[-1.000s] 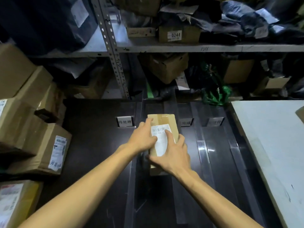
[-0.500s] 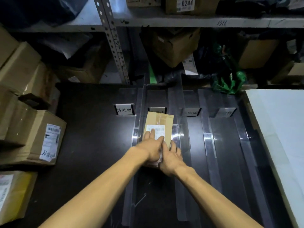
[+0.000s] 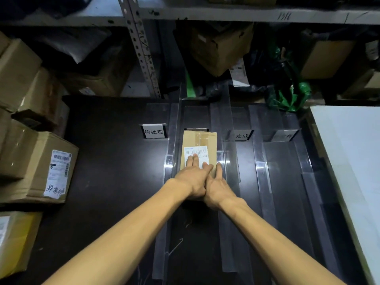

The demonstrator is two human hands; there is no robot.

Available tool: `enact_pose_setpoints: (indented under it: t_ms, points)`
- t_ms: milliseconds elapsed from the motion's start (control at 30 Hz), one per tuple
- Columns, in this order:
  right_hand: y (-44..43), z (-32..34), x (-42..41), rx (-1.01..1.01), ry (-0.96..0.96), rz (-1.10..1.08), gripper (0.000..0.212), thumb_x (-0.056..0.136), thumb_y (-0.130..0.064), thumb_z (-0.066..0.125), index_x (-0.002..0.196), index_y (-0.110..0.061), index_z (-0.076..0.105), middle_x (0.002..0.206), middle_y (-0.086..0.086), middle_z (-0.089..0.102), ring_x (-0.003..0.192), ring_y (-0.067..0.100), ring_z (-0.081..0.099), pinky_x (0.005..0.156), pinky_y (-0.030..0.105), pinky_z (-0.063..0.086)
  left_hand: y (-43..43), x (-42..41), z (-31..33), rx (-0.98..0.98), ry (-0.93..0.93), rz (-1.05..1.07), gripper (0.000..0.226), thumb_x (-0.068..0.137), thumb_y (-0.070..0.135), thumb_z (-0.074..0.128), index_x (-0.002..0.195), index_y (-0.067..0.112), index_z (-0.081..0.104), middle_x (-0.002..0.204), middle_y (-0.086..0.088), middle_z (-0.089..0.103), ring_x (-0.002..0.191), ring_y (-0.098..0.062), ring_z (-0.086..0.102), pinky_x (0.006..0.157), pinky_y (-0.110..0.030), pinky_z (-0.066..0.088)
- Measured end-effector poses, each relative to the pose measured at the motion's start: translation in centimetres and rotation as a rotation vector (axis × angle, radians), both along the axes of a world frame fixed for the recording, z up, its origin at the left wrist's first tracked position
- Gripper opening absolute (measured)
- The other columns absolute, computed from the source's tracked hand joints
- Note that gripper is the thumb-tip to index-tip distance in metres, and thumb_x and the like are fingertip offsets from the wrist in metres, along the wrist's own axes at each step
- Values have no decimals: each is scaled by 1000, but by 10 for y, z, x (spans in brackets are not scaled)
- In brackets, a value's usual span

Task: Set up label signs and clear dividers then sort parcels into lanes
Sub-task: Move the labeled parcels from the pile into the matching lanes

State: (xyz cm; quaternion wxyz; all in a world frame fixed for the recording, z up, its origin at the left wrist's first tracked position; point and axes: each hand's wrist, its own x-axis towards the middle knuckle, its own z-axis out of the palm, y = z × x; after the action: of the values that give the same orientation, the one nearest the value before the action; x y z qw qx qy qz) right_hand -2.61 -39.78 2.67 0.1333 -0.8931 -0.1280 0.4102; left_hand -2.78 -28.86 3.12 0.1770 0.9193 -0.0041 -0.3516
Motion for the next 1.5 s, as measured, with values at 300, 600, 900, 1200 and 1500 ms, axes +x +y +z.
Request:
enact_pose_setpoints:
  t_ms: [300,600,900,1200,1500]
  points:
    - [0,-1,10,-10,25,-11,100,92,-3,58,157,-27,-15,159,11,-34,147,35,26,118,42,31,2,-2,-2,-104,-50,98,77,91,8,49,156,28,12,164,-16,-9,151,-29,-13,123,-42,5]
    - [-18,46,24,173,-119,46,55,101,-22,41,154,-13,30,161,10,27,149,25,23,119,34,23,23,-8,29,-345,-262,377,54,95,1,38,145,19,45,152,0,43,141,-17,37,107,-17,23]
    - [-15,122,34,470,-263,35,31,103,-33,41,105,-14,66,105,-1,67,100,19,59,80,31,42,63,-35,92,-308,-460,468,37,94,14,47,127,24,61,124,2,65,112,-10,59,97,-26,45]
    - [52,175,4,547,-362,268,32,102,-35,44,117,-19,67,118,1,68,109,19,61,90,33,46,122,-105,167,-167,-598,522,30,96,18,49,121,29,63,116,6,67,105,-7,61,90,-25,46]
    - [175,223,-70,583,-431,463,33,102,-33,43,121,-17,66,125,3,67,115,21,60,97,33,47,223,-218,208,-79,-654,639,30,95,18,49,120,25,65,119,3,67,108,-13,62,97,-34,49]
